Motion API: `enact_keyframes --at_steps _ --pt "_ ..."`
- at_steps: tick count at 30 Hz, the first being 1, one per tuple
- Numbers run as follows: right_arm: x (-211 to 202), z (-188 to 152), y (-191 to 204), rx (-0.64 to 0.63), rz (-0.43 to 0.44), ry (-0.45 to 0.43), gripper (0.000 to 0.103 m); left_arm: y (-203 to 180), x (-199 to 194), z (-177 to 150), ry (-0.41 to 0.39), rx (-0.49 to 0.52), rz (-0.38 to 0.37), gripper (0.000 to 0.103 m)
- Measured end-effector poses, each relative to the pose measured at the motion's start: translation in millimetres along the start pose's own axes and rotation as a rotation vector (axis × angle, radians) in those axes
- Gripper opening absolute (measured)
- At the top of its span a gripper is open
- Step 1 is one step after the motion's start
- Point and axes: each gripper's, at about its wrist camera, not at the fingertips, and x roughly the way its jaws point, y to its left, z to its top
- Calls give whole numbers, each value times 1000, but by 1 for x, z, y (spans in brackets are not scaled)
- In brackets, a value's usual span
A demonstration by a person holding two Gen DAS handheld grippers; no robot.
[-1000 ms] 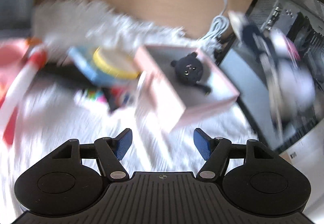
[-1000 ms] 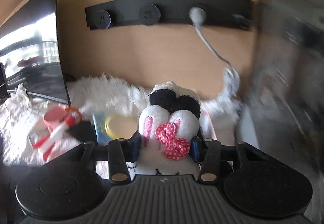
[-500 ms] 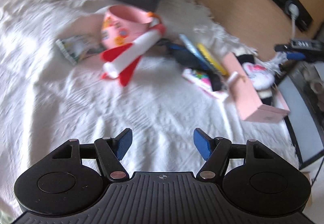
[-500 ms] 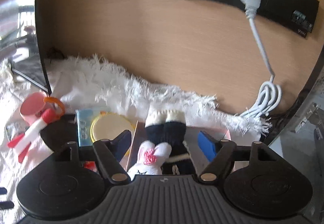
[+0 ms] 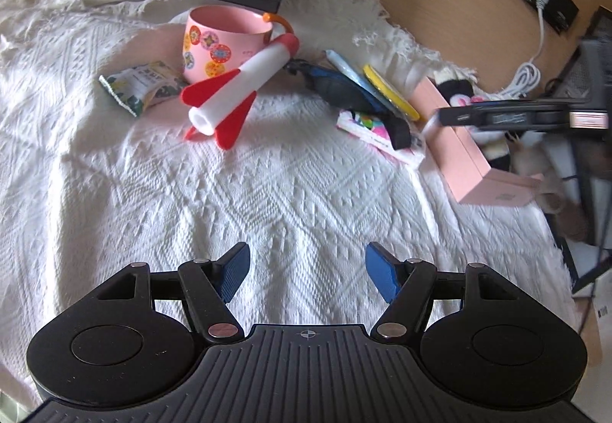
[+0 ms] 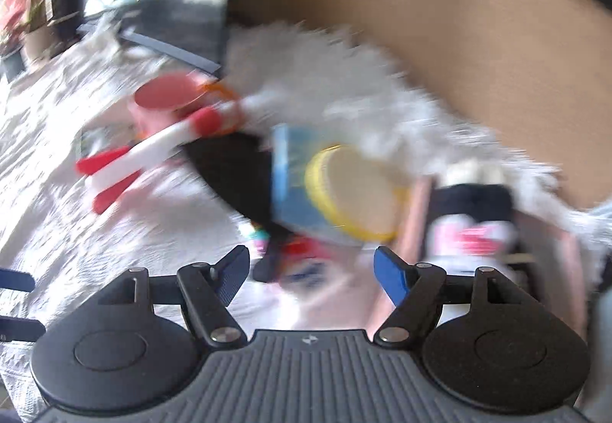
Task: Organize soft objects
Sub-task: 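Lower the black-and-white plush toy into the pink box and open the right tool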
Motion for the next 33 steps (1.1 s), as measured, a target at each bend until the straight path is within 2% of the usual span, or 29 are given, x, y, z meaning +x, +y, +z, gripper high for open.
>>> enact_keyframes --at_steps 2,5,8,13,16,20,24,26,29,31,33 --pt "15 5 10 12 3 12 73 3 -5 -2 3 10 8 72" --pt "29 22 13 47 -18 -20 73 11 -14 -7 0 29 37 72" --pt "42 42 10 74 -93 -58 73 25 -22 -11 4 14 68 72" --pt "85 74 -9 140 -155 -1 73 49 -32 -16 -3 -41 89 72" --pt "86 80 -8 188 -104 -11 73 56 -39 -2 -48 -22 70 72" --pt "66 70 9 198 -58 -26 73 48 -34 53 -151 110 78 72" --pt "22 39 33 162 -49 -54 73 30 5 105 -209 229 111 72" --pt "0 19 43 138 -51 -52 73 21 34 120 -189 269 111 72" --pt "-29 -12 46 124 -70 -29 73 13 79 137 -78 285 139 72" --pt "-43 -30 40 151 -95 -6 73 9 96 140 -46 300 150 70" --pt "-53 -44 30 179 -125 17 73 6 108 142 -34 328 164 60"
